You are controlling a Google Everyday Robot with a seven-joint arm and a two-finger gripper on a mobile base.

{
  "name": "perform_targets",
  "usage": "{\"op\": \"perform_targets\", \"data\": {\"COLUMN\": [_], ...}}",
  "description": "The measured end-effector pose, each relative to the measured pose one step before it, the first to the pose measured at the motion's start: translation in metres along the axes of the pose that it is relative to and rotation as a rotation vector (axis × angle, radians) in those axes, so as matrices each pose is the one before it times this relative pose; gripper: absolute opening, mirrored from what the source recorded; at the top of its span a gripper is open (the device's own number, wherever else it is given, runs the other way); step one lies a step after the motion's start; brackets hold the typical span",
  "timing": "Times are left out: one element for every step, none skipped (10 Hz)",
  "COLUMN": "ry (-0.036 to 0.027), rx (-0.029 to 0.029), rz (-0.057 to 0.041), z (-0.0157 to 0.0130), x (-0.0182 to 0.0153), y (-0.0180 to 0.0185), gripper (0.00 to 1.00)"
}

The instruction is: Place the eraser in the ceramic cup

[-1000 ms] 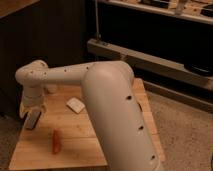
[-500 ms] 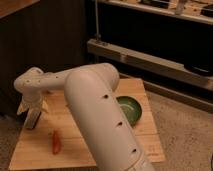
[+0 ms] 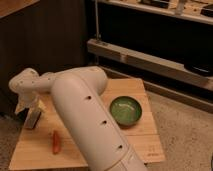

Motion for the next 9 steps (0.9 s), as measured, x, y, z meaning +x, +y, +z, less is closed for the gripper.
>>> {"op": "perform_targets", "data": {"ry": [-0.01752, -0.02088, -0.01017, -0.00953, -0.01151, -0.01182, -0.00795, -0.00526, -0.00464], "rx": [0.00649, 0.00703, 0.00208, 0.00096, 0.00214, -0.0027, 0.00181, 0.00256, 0.00483], "rz": [-0.00358, -0.0032, -0.00321, -0.00493, -0.007, -0.00251, -0.00023, 0.00185, 0.00598], "z": [0.00412, 0.00517, 0.00264, 0.00327, 0.00419, 0.00394, 0.00338, 0.00235, 0.00268], "x": [0.00128, 0.00381, 0.00137, 0.00154, 0.00061, 0.00139, 0.00066, -0.00018, -0.00072], "y": [0.00059, 0.00153, -0.00022, -0.00129, -0.00268, 0.0005, -0.00053, 0.00013, 0.00263], "gripper": [0.8, 0.8, 0.8, 0.8, 0.8, 0.8, 0.8, 0.8, 0.8]}}
